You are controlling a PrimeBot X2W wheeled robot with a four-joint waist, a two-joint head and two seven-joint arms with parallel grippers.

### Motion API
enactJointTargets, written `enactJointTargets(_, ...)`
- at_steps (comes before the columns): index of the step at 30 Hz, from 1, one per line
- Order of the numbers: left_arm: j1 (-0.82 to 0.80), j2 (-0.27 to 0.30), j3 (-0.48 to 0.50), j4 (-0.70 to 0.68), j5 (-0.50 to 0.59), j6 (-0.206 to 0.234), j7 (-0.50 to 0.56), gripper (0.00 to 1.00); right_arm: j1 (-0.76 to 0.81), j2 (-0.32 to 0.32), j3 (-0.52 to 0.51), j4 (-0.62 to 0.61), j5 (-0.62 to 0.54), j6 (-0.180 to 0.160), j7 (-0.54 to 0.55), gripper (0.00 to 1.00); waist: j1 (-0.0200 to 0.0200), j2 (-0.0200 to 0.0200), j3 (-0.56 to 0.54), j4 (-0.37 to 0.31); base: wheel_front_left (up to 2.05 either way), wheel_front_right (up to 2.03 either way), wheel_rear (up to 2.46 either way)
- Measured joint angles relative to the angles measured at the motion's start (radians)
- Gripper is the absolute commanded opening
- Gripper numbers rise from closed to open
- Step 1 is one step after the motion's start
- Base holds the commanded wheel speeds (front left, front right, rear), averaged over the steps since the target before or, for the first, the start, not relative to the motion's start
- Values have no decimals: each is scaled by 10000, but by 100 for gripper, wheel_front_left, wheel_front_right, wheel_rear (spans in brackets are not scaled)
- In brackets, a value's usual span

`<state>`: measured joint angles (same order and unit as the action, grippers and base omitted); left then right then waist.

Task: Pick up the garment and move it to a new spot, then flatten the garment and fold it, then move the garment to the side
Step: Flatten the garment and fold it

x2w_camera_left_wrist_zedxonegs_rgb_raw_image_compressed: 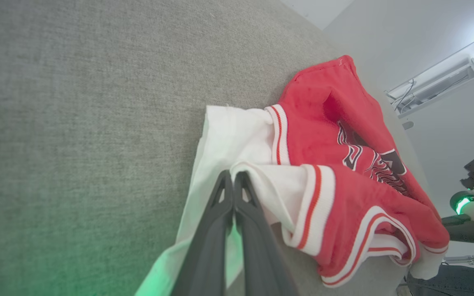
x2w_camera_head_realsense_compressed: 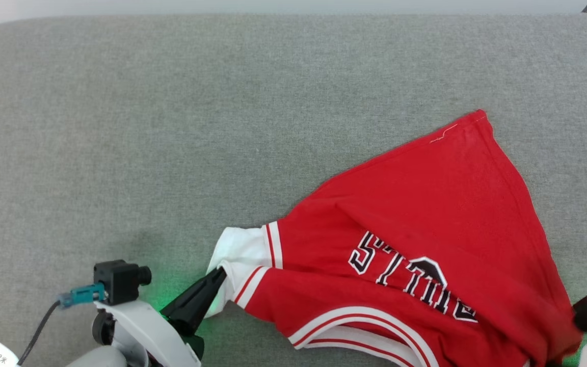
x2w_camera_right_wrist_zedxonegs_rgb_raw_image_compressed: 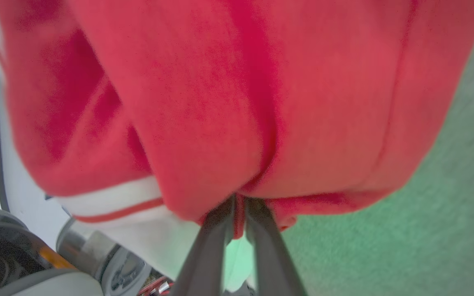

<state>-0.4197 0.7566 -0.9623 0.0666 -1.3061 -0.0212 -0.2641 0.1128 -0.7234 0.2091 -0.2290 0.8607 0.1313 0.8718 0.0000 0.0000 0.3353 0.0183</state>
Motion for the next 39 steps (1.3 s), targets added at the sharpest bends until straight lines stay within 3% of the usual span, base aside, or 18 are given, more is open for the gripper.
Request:
enactJointTargets(4,137,-25,63,-19,104,27,0,0,-54,-13,-1267,-725,215,0,-211,100,0,0,1,51,0,0,0)
enactJointTargets(10,157,-215,42,-111,349,40,0,0,-541,-456,-3641,-1766,755,-2,479,100,0,0,76,261,0,0,0)
enactJointTargets(15,-28,-458,21,-125,537,25,8,0,-2430,-640,-4144,-1607,447,-2,380,100,0,0,261,549,0,0,0)
enactJointTargets(20,-349,-729,27,-4,711,-58,10,0,-5039,-405,-2589,-291,-777,-2,-533,100,0,0,618,833,0,0,0)
enactJointTargets(25,-604,-976,21,157,828,-207,12,0,-7004,-153,-658,1615,-1526,-2,-660,100,0,0,1018,1105,0,0,0)
enactJointTargets(32,-942,-1360,48,426,997,-426,-2,0,-8060,-456,1655,3407,-1542,-2,-485,100,0,0,1491,1529,0,0,0)
enactJointTargets(38,-1026,-1638,132,639,1093,-594,-13,0,-8629,-880,2575,3904,-1200,0,-731,100,0,0,1686,1788,0,0,0)
enactJointTargets(39,-1023,-1664,153,671,1095,-612,-15,0,-8681,-897,2708,3952,-1126,-2,-775,96,0,0,1693,1798,0,0,0)
